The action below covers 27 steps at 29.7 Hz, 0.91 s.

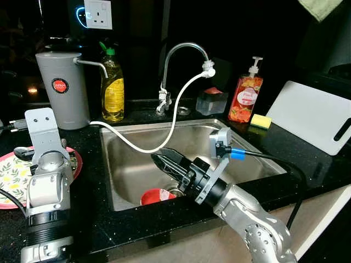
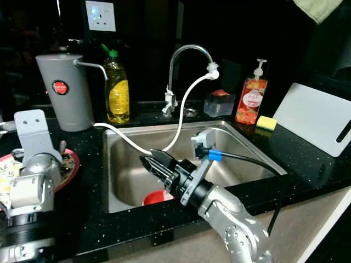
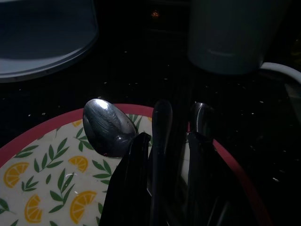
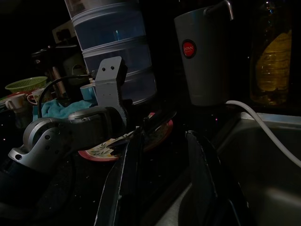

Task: Kitchen organization

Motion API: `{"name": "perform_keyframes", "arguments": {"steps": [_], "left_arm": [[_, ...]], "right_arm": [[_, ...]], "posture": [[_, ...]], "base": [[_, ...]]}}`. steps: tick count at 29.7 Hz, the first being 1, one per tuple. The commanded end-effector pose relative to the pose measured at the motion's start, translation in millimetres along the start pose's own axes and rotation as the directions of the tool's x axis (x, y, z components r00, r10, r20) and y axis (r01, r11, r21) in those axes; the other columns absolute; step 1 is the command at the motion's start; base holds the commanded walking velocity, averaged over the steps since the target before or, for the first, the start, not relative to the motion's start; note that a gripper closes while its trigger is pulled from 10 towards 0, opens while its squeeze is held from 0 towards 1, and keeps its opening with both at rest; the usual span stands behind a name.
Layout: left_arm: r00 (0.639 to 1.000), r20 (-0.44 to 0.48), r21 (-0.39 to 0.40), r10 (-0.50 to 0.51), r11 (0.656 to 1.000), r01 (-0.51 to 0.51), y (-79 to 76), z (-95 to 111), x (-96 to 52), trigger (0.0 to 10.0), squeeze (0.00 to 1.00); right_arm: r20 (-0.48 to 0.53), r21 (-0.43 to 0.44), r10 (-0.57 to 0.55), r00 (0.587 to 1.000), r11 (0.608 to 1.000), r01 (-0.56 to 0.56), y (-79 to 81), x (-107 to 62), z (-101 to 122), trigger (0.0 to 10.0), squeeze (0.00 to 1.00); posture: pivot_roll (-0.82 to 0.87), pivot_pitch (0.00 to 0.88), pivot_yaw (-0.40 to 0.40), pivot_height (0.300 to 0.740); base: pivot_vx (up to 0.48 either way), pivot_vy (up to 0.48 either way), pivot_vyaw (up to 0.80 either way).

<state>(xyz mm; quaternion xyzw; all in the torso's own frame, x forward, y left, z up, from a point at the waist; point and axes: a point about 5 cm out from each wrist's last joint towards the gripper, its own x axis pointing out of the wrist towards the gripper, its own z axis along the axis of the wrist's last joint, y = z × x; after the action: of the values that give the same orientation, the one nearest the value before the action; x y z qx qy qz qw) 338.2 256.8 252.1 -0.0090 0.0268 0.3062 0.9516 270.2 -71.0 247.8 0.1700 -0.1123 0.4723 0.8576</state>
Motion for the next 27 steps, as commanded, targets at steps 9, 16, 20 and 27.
{"name": "perform_keyframes", "arguments": {"steps": [9,16,20,27], "left_arm": [[0.996,-0.05,-0.019,0.069,0.997,-0.07,9.6,-3.3,0.8,10.0,0.0],[0.993,-0.08,-0.025,0.092,0.995,-0.094,11.7,-8.7,-0.3,10.0,0.0],[0.993,-0.095,-0.053,0.067,0.996,-0.072,10.9,-9.0,1.2,10.0,0.0],[0.983,-0.183,-0.175,-0.004,0.984,-0.028,6.2,-17.4,4.4,10.0,0.0]], "right_arm": [[-0.006,0.0,0.002,1.0,1.0,-0.002,-0.5,1.3,-1.8,10.0,0.0],[-0.009,0.003,0.003,1.0,1.0,-0.003,0.0,1.2,-2.0,10.0,0.0],[-0.009,0.005,0.004,1.0,1.0,-0.004,0.0,1.1,-2.0,10.0,0.0],[-0.007,0.007,0.007,1.0,1.0,-0.007,-0.1,1.6,-1.8,10.0,0.0]], "posture": [[-0.04,0.0,-0.082,0.74],[-0.04,0.0,-0.087,0.74],[-0.04,0.0,-0.09,0.74],[-0.03,0.0,-0.094,0.74]], "base": [[0.0,0.0,0.0],[0.0,0.0,0.0],[0.0,0.0,0.0],[0.0,0.0,0.0]]}}
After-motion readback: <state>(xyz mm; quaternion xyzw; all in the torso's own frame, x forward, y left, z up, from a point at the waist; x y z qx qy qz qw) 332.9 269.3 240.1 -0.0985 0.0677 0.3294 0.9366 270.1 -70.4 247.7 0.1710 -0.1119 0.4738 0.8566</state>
